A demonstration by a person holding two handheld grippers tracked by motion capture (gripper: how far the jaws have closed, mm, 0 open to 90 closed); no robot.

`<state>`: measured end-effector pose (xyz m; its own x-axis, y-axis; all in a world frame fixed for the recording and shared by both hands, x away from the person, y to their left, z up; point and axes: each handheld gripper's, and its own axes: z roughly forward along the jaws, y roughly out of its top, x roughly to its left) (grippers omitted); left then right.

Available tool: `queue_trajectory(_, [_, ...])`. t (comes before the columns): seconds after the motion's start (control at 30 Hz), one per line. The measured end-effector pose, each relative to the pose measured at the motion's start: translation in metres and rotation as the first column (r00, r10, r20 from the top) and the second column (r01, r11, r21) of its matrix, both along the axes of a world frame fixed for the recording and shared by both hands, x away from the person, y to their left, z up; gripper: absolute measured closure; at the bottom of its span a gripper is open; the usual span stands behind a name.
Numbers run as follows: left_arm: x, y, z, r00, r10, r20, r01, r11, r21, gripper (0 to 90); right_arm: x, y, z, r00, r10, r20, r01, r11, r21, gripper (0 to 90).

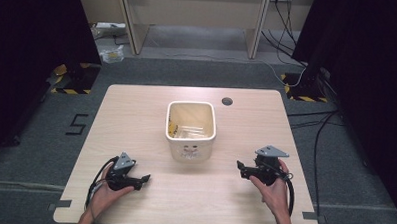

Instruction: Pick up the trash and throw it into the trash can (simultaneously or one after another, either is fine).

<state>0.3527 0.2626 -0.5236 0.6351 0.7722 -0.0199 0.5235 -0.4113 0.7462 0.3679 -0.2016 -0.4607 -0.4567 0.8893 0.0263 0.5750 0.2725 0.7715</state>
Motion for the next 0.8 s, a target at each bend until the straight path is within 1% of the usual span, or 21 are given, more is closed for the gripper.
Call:
queue_trajectory(0.27, [0.0,0.0,0.0,1.0,0.0,0.0,0.0,1.0,0.0,16.0,-0.007,-0.001,-0.019,0.999,0.001,-0.044,-0.001,0.9999,-0.011,15.9])
queue_trajectory(0.33, [0.0,0.0,0.0,1.0,0.0,0.0,0.0,1.0,0.0,16.0,-0.008,-0.001,-0.024,0.9983,0.002,-0.058,-0.003,0.9998,-0.02,15.9])
queue_trajectory(0.43, [0.0,0.0,0.0,1.0,0.0,0.0,0.0,1.0,0.0,16.0,-0.011,0.0,-0.032,0.9968,0.001,-0.079,-0.003,0.9998,-0.021,16.0])
queue_trajectory(0.5, [0.0,0.0,0.0,1.0,0.0,0.0,0.0,1.0,0.0,16.0,-0.012,0.0,-0.036,0.9961,0.001,-0.088,-0.003,0.9997,-0.023,15.9])
queue_trajectory(0.53, [0.0,0.0,0.0,1.0,0.0,0.0,0.0,1.0,0.001,16.0,-0.012,0.0,-0.037,0.9959,0.003,-0.091,-0.006,0.9994,-0.033,16.1])
queue_trajectory(0.7, [0.0,0.0,0.0,1.0,0.0,0.0,0.0,1.0,0.0,16.0,-0.014,0.002,-0.046,0.9938,0.005,-0.111,-0.008,0.9995,-0.03,16.1])
queue_trajectory(0.73, [0.0,0.0,0.0,1.0,0.0,0.0,0.0,1.0,0.0,16.0,-0.015,0.002,-0.047,0.9926,0.004,-0.122,-0.008,0.9995,-0.032,15.9])
queue_trajectory(0.77, [0.0,0.0,0.0,1.0,0.0,0.0,0.0,1.0,0.001,16.0,-0.014,0.002,-0.049,0.9932,0.004,-0.116,-0.009,0.9987,-0.05,16.0])
queue_trajectory(0.8, [0.0,0.0,0.0,1.0,0.0,0.0,0.0,1.0,0.0,15.9,-0.015,0.003,-0.049,0.9932,0.004,-0.117,-0.01,0.9986,-0.053,16.0])
